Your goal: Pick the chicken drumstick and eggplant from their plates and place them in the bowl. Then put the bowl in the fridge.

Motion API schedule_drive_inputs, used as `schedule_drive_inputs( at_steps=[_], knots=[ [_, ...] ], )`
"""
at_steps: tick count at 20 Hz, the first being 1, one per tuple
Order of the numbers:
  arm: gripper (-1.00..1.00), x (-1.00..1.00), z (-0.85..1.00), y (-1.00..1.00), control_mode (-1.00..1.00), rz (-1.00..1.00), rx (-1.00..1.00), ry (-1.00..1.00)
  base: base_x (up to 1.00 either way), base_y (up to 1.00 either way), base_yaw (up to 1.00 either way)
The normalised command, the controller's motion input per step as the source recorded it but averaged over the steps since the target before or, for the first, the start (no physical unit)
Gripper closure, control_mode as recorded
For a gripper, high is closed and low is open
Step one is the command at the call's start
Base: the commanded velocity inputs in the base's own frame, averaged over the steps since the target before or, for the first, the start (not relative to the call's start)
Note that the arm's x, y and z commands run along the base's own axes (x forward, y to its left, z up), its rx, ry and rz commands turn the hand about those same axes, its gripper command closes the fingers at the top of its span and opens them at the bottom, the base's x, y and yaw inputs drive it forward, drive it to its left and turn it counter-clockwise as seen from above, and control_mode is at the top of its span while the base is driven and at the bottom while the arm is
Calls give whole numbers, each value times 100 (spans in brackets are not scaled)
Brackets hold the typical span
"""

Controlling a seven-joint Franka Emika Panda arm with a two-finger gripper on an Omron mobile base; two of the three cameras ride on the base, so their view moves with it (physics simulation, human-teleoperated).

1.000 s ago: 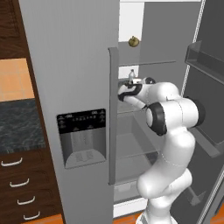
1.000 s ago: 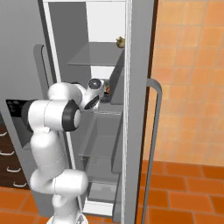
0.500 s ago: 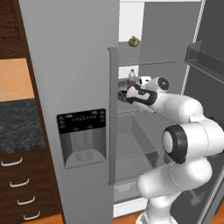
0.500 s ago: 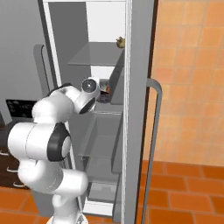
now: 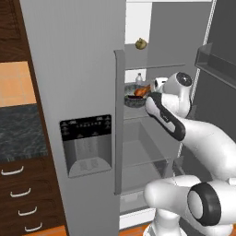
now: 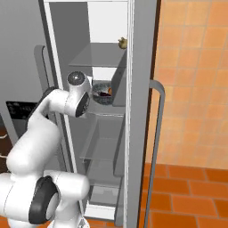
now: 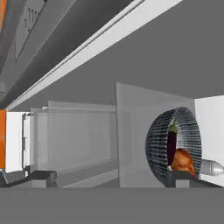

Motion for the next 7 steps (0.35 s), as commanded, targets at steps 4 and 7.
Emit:
schedule_drive_inputs(
  at_steps=[4,7],
  knots=[
    [-100,-100,-11,4,-100,0,-4,1,0,0,0],
    [-100,-100,-51,12,-100,-2,-5,-11,0,0,0]
  ],
)
